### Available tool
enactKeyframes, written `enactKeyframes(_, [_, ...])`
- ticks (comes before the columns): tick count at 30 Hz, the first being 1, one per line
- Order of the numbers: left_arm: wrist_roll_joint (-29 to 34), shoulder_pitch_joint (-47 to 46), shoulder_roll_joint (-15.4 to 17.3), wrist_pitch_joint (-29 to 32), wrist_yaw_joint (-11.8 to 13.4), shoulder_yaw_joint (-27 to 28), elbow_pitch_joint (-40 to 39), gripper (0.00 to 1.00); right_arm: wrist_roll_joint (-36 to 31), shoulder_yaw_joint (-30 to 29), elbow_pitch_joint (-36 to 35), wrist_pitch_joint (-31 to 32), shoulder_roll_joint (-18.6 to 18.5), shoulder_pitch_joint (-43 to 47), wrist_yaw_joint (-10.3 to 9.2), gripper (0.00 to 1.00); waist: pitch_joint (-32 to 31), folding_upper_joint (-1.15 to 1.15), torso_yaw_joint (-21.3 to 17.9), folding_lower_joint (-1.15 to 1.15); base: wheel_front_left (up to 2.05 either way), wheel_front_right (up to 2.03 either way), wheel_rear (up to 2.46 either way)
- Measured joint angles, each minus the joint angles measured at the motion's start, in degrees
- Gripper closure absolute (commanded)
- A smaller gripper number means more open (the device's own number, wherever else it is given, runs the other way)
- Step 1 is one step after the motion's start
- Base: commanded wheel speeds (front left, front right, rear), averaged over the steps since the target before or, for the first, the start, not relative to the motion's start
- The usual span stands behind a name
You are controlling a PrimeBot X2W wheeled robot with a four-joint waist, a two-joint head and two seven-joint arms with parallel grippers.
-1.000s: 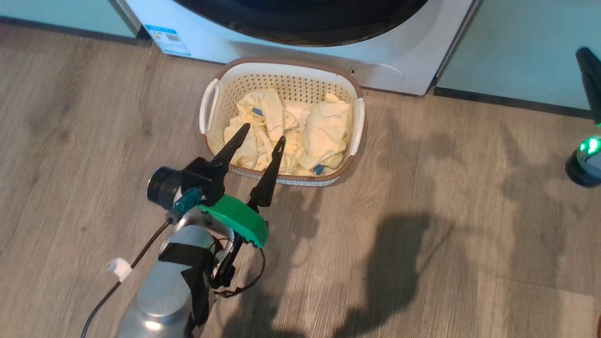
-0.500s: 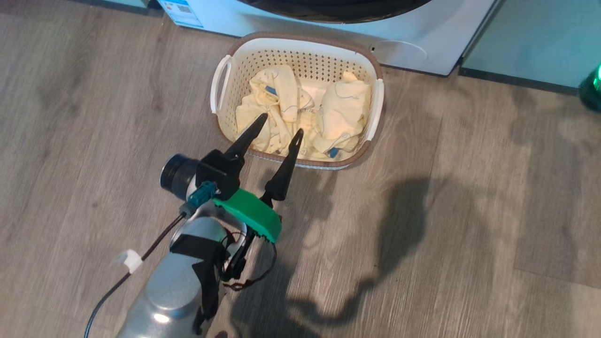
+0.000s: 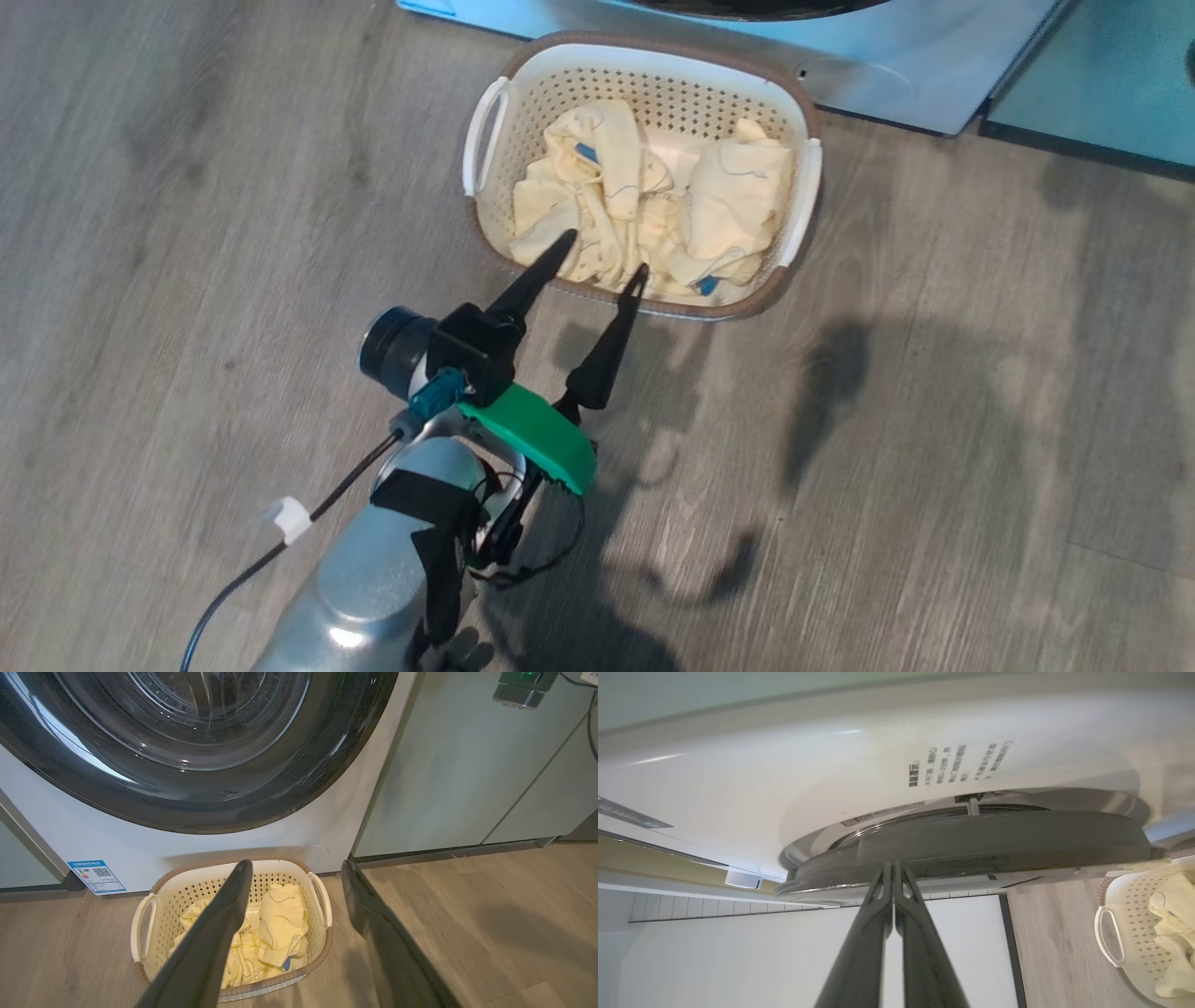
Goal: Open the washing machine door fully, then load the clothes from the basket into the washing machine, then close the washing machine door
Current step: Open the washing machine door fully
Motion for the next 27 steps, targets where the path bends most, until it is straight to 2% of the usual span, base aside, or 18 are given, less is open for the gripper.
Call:
enactKeyframes(13, [-2.49,-1.12,-0.05,0.00,1.80,-3.85,-1.89,0.00,-3.37,3.15,7.81,-1.69,-0.03,-10.60,0.00,1.00,3.01,0.00,3.84,0.00,0.00,0.00,0.00])
enactKeyframes(27, [-4.53,-1.65,-0.10,0.00,2.94,-5.50,-2.64,0.00,-5.71,5.05,11.58,-2.24,-0.26,-14.77,0.00,1.00,4.82,0.00,5.61,0.00,0.00,0.00,0.00])
